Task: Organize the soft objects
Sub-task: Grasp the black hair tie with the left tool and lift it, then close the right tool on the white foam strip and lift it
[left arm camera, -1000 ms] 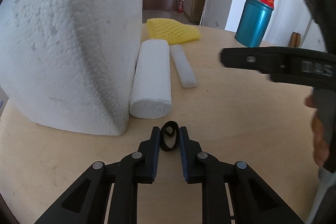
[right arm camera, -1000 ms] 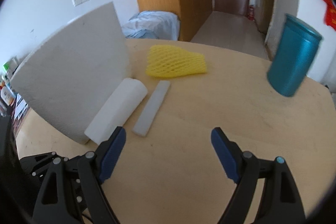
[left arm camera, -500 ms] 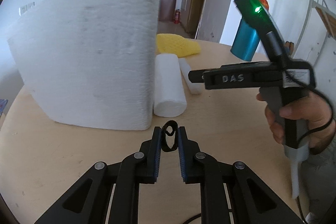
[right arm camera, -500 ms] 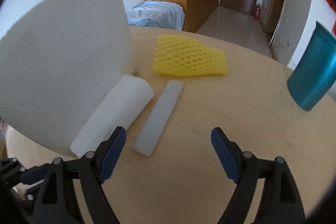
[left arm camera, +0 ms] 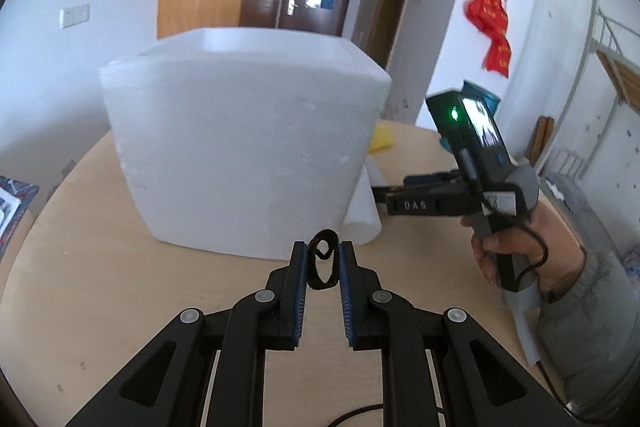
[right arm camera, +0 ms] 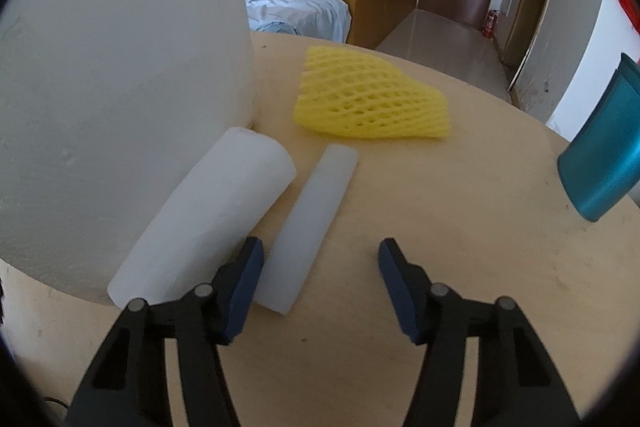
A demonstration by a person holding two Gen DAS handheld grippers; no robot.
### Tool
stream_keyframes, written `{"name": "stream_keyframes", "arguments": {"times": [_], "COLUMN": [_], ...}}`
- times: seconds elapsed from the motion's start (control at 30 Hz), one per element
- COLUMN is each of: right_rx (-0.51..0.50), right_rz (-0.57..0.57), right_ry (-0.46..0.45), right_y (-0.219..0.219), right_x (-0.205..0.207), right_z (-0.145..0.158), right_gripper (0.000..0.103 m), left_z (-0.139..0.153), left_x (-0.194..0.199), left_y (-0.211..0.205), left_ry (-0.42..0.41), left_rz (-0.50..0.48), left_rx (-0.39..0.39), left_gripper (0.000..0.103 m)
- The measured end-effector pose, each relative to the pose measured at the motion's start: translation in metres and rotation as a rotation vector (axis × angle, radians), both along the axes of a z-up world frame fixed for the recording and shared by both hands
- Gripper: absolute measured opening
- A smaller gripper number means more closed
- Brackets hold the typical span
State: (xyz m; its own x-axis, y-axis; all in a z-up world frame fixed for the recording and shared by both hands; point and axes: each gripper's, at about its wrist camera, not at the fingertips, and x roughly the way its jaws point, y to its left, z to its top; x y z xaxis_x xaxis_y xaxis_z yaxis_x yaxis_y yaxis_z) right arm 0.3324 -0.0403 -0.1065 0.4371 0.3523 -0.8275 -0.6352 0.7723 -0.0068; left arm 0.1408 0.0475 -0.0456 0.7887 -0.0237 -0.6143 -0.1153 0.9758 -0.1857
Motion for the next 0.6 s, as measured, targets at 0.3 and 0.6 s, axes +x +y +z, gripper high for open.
{"name": "stream_keyframes", "arguments": {"times": [0.3,0.6], "right_rx": [0.012,0.064], "right_rz": [0.016,-0.011], "right_ry": [0.028,0.05], "right_y": [-0.004,-0.036], "right_x": [-0.008,-0.036], "right_z": [0.007,0.026], "right_gripper": [0.025,0.021], "left_z": [0.001,0.013], "left_x": [0.001,-0.011], "left_y": [0.027,0.041], "left_ry": [0.003,-0.032], "left_rz": [0.106,0.14], "left_rx": [0.002,0.016], "left_gripper": [0.016,0.016]}}
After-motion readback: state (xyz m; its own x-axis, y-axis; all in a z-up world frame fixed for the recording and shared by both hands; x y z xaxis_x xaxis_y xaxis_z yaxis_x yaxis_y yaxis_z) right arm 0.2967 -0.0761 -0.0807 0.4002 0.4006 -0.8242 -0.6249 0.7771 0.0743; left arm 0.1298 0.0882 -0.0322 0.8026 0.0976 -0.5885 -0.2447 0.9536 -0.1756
